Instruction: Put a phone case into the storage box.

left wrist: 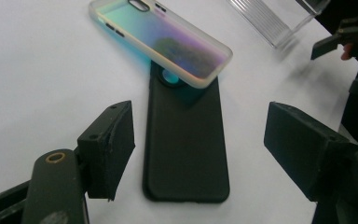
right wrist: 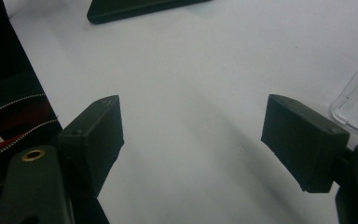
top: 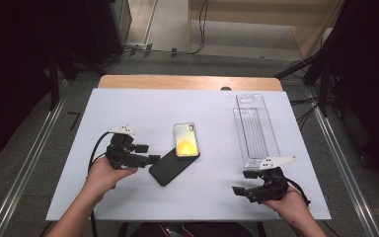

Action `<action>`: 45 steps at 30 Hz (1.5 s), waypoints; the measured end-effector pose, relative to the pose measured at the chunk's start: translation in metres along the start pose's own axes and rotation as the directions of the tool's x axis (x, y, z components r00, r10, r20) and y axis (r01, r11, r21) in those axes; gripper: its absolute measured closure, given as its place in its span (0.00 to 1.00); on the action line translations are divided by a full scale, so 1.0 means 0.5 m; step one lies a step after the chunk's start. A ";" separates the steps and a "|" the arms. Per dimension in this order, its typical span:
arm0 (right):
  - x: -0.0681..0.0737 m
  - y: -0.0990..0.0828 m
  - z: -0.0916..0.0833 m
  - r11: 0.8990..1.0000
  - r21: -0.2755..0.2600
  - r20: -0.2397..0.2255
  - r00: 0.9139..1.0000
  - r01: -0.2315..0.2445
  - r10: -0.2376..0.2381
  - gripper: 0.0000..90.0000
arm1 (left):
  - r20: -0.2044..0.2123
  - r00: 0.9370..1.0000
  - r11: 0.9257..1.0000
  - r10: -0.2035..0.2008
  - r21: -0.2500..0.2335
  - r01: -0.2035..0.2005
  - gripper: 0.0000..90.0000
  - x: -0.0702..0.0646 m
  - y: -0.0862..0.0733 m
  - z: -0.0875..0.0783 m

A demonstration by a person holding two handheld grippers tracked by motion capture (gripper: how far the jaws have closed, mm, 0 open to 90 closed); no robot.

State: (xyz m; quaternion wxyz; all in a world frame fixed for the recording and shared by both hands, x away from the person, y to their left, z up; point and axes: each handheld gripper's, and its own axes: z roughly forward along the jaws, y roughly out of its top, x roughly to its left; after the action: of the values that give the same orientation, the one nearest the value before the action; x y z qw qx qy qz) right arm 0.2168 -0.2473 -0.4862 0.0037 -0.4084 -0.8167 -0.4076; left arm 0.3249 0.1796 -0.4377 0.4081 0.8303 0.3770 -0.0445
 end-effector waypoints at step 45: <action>0.002 -0.002 -0.001 1.000 0.019 -0.002 1.000 0.009 -0.009 0.24 | -0.005 0.996 0.991 0.087 0.104 -0.086 1.00 -0.040 0.104 0.168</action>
State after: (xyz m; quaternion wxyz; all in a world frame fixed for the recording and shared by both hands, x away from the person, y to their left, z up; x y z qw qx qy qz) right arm 0.2150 -0.2474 -0.4860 0.0065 -0.4045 -0.8222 -0.4004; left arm 0.3647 0.0885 -0.4524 0.3639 0.8662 0.3398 -0.0421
